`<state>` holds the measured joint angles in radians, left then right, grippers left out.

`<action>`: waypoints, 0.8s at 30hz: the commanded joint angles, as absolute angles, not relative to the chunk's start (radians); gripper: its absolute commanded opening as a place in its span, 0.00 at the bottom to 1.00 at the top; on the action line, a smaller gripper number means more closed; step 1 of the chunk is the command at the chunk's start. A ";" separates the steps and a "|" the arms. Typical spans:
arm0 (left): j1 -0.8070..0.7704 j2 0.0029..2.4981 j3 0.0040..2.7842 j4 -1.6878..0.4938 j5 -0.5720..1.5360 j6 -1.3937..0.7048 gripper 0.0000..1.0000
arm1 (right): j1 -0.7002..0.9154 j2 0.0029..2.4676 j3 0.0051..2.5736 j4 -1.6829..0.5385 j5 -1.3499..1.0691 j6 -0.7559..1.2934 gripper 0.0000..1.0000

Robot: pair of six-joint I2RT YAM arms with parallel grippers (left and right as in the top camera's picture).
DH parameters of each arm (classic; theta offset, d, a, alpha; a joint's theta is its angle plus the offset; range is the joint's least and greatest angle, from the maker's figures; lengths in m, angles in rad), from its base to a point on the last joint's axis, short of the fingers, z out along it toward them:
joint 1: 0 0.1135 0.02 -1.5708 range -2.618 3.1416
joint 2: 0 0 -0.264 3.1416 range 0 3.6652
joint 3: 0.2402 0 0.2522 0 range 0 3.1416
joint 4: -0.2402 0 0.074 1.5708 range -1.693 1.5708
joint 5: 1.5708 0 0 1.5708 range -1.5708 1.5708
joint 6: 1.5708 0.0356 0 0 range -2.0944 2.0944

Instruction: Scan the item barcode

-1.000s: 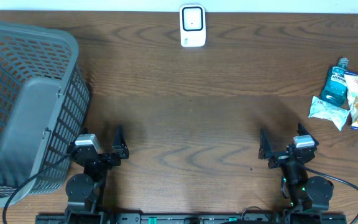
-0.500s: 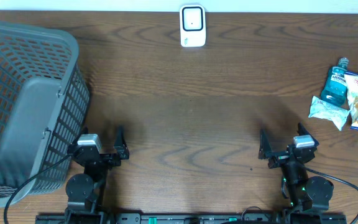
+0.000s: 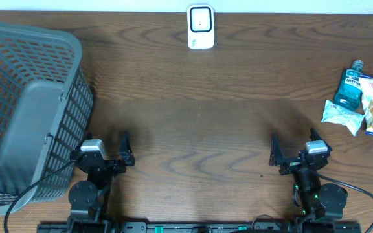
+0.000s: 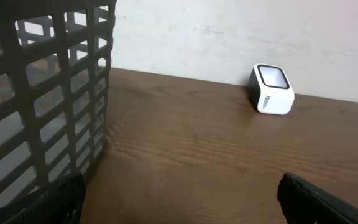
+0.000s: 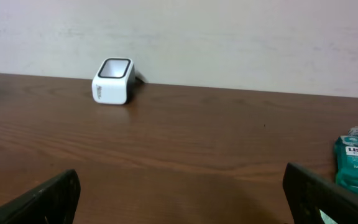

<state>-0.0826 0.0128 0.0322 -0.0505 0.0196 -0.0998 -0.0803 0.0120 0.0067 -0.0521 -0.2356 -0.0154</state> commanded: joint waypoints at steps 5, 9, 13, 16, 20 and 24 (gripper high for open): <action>-0.086 0.001 0.004 -0.070 0.015 -0.083 0.99 | -0.085 0.012 0.006 -0.056 -0.238 -0.031 0.99; -0.086 0.004 0.004 -0.070 0.015 -0.083 0.99 | -0.085 0.012 0.006 -0.056 -0.238 -0.031 0.99; -0.086 0.004 0.004 -0.070 0.014 -0.083 0.99 | -0.085 0.012 0.006 -0.056 -0.238 -0.031 0.99; -0.086 0.004 0.004 -0.070 0.014 -0.083 0.99 | -0.085 0.012 0.006 -0.056 -0.238 -0.031 0.99; -0.086 0.004 0.004 -0.070 0.014 -0.083 0.99 | -0.085 0.012 0.006 -0.056 -0.238 -0.031 0.99; -0.086 0.004 0.004 -0.070 0.015 -0.083 0.99 | -0.085 0.012 0.006 -0.056 -0.238 -0.031 0.99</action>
